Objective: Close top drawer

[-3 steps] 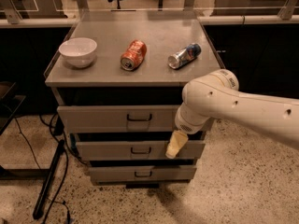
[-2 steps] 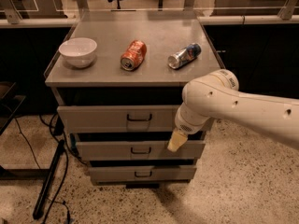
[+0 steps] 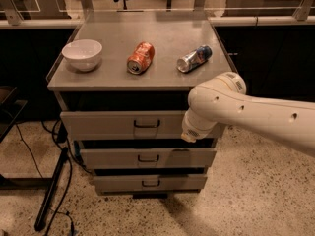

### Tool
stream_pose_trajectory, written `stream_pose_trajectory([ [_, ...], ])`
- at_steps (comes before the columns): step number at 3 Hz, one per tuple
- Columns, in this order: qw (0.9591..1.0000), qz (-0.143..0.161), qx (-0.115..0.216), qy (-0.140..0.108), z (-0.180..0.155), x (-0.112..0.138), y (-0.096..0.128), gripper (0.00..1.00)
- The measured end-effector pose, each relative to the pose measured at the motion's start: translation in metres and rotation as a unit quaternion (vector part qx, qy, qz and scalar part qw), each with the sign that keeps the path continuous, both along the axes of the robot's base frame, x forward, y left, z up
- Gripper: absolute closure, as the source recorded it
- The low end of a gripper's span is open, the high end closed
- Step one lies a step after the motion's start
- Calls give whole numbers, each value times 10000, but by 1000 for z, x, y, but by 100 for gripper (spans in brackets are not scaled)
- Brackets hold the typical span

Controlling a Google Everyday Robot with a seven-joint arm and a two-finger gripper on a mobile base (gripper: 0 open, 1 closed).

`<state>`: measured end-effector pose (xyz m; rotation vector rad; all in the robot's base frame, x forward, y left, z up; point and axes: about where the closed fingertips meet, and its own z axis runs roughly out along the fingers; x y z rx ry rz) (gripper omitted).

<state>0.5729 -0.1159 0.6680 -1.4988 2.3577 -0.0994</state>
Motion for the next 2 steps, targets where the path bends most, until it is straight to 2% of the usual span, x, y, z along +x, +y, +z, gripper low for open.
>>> stream_pose_trajectory([
  [1,9995,-224,-27,-209,1,21,1,95],
  [2,9986,-441,-44,-298,-3,36,1,100],
])
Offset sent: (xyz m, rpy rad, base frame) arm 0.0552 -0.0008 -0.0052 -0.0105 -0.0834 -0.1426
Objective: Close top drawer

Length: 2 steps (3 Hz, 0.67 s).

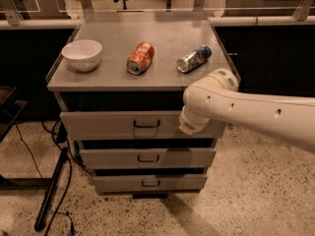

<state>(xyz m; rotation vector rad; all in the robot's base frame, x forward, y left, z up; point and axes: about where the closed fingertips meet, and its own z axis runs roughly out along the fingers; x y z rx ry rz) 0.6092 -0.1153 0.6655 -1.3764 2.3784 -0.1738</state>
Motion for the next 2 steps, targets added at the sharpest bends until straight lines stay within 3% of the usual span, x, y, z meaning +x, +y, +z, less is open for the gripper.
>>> stream_pose_trajectory([
  [2,9998,-162,-82,-71,-8,15,-5,98],
])
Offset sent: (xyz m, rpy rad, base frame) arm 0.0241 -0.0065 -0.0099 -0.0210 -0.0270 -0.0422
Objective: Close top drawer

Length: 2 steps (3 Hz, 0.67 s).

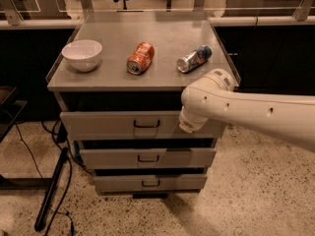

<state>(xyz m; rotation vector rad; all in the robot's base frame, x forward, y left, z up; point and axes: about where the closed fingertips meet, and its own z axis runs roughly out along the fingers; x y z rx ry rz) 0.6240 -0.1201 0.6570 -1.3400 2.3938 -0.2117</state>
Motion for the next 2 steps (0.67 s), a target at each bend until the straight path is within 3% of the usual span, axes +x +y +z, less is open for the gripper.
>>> stream_pose_trajectory([
  [2,10000,0,0,0,0,0,0,52],
])
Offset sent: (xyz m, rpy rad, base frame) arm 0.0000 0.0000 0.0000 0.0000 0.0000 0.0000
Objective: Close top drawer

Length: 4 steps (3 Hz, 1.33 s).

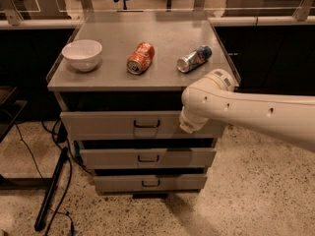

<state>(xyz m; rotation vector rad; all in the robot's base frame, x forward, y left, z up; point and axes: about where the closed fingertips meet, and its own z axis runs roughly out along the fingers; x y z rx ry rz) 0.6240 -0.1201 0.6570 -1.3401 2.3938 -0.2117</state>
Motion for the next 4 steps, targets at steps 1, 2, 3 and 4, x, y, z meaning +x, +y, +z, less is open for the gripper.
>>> stream_pose_trajectory([
  [1,10000,0,0,0,0,0,0,29],
  [2,10000,0,0,0,0,0,0,5],
  [3,10000,0,0,0,0,0,0,0],
  [4,10000,0,0,0,0,0,0,0],
])
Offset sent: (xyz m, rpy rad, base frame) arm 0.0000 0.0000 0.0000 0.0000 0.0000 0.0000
